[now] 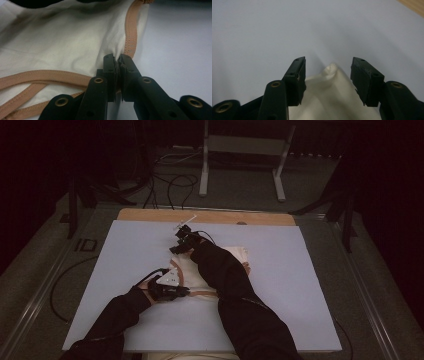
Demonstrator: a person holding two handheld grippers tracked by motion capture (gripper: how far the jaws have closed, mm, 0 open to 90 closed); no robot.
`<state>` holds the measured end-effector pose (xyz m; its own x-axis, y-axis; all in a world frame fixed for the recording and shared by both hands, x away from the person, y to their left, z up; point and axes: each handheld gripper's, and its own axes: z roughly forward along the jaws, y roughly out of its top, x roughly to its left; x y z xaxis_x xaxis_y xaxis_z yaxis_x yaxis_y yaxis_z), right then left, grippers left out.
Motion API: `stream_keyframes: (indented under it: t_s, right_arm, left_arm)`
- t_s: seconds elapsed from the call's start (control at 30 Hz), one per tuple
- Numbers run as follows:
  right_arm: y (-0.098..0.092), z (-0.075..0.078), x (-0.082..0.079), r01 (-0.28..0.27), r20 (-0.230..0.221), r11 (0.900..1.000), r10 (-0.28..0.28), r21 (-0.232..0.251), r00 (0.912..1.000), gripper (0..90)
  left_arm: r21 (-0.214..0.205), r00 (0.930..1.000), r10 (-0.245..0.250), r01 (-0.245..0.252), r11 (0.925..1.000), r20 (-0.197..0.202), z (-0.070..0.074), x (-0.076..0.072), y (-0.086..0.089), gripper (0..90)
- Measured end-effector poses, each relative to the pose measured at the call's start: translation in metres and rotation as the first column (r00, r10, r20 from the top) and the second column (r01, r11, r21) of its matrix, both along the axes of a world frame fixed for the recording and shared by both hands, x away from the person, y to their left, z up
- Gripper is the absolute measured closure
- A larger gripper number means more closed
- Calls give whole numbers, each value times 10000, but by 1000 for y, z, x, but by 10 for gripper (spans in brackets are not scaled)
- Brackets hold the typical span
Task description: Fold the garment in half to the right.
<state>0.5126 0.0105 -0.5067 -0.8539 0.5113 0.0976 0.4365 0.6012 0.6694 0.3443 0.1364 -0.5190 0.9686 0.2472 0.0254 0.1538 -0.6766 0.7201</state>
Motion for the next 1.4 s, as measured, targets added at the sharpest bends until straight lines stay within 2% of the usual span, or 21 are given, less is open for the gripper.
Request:
stream_keyframes:
  t_s: [0.1,0.13,0.3,0.37,0.53,0.6,0.67,1.17,1.4]
  right_arm:
    - [4,-4,2,96,23,9994,-95,-323,10000,503]
    - [5,-5,2,135,-104,9994,-139,-327,9999,518]
    - [10,-11,0,-3,88,9978,9,-663,10000,570]
    - [10,-10,0,29,224,9970,-12,-776,9997,622]
    - [11,-9,-3,-103,248,9957,127,-921,9996,759]
    - [11,-8,-3,-85,244,9950,109,-999,9996,844]
    - [10,-8,-4,-166,210,9942,190,-1059,9996,867]
    - [-3,9,-6,-235,368,9987,251,-457,9990,881]
    - [-9,17,-9,-300,517,9988,319,-375,9982,881]
  left_arm:
    - [8,10000,5,-5,10000,-7,0,0,0,852]
    - [13,10000,2,-2,10000,2,0,0,0,852]
    - [120,10000,-37,37,9999,16,-1,0,0,852]
    - [127,10000,-43,43,9999,11,-1,0,0,852]
    - [151,10000,-36,36,9999,-18,-1,0,-1,852]
    - [161,10000,-39,39,9999,-21,-1,0,-1,852]
    - [159,10000,-43,44,9999,-47,-1,0,-1,852]
    - [165,10000,-14,14,9999,-13,0,0,-1,856]
    - [233,10000,-62,62,9997,9,2,0,-2,857]
